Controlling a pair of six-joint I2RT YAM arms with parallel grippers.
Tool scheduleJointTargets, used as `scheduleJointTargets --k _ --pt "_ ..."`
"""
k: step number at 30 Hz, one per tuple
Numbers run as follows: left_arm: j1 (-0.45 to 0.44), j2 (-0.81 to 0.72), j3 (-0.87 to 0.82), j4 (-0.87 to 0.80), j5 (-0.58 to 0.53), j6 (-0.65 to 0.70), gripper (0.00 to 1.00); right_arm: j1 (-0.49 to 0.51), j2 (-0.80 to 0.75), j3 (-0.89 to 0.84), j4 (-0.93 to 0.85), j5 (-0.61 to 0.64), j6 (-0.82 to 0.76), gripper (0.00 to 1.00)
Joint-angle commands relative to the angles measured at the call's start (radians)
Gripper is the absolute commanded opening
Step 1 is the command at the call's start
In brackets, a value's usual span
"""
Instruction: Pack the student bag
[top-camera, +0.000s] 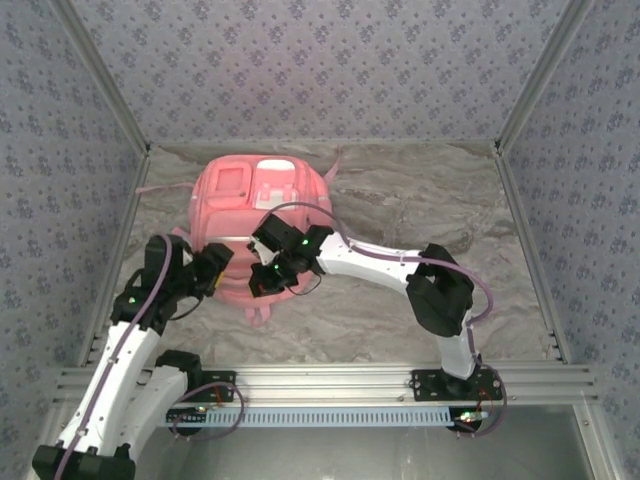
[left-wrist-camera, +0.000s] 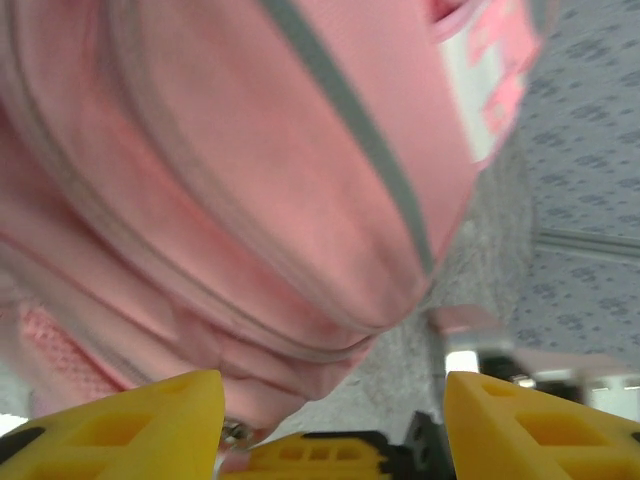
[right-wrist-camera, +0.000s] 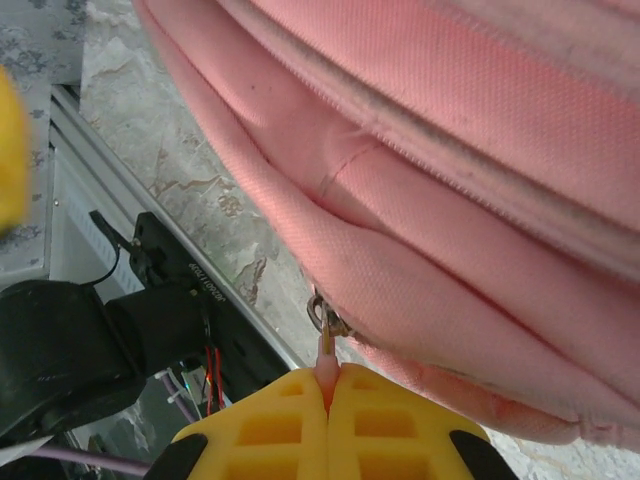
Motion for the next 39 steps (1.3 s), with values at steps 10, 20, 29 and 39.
scheduleJointTargets --k 10,20,29,39 --pt "-0.096 0.085 -0.105 0.073 -0.022 -0.204 0.55 0.024 0.026 0.08 -0.126 0.102 -0.076 0.0" --pt "-0.096 0.08 -0.212 0.127 -0.034 -0.231 0.42 0.044 0.082 0.078 -0.162 0.096 -0.132 0.0" --pt "-0.095 0.025 -0.216 0.085 -0.064 -0.224 0.42 0.056 0.088 0.074 -0.178 0.13 -0.162 0.0" --pt "-0.05 0.1 -0.203 0.127 -0.058 -0.199 0.12 0.078 0.079 0.081 -0.231 0.182 -0.191 0.0"
